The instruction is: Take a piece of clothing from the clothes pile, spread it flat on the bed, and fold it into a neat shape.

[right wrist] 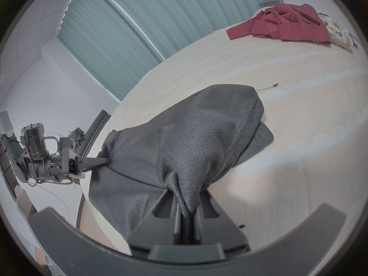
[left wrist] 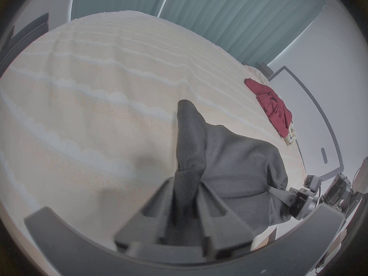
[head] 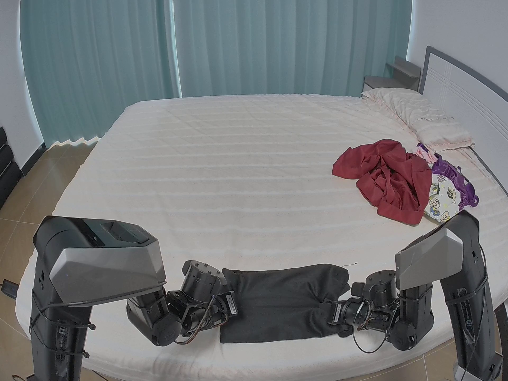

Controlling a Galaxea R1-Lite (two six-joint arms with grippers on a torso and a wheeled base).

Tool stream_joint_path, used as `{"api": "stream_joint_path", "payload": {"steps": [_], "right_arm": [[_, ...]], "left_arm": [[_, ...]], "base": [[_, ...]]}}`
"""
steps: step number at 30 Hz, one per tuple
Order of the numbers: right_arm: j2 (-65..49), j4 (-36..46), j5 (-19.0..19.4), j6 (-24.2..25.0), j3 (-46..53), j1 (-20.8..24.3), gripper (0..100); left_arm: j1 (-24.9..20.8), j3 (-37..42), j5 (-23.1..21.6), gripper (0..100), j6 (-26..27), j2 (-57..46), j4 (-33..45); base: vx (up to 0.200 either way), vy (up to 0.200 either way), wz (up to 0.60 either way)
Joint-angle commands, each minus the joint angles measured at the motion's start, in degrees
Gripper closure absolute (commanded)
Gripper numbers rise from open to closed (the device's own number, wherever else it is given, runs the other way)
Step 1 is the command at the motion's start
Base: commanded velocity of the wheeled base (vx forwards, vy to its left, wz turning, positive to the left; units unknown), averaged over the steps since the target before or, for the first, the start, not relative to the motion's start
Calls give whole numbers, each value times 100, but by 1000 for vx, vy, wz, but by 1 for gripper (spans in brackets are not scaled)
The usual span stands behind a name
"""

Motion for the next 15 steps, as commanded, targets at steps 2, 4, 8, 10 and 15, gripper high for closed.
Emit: {"api": "stream_joint_path", "payload": {"steps": [2, 4, 8, 10, 15], "right_arm": [[1, -69, 6, -2, -1, -2, 100], [10, -69, 6, -2, -9, -2, 100], [10, -69, 6, -10, -18, -2, 100], [10, -69, 6, -10, -18, -2, 100], [10, -69, 6, -10, -18, -2, 100]], "left_arm": [[-30, 39, 54, 0, 31, -43, -3], [-83, 74, 257, 0, 31, -87, -11], [-171, 92, 424, 0, 4, -104, -99], [-189, 92, 415, 0, 4, -69, -108], [-189, 83, 169, 0, -22, -43, -301]], "base": [[0, 0, 0], [0, 0, 0], [0, 0, 0], [0, 0, 0], [0, 0, 0]]}}
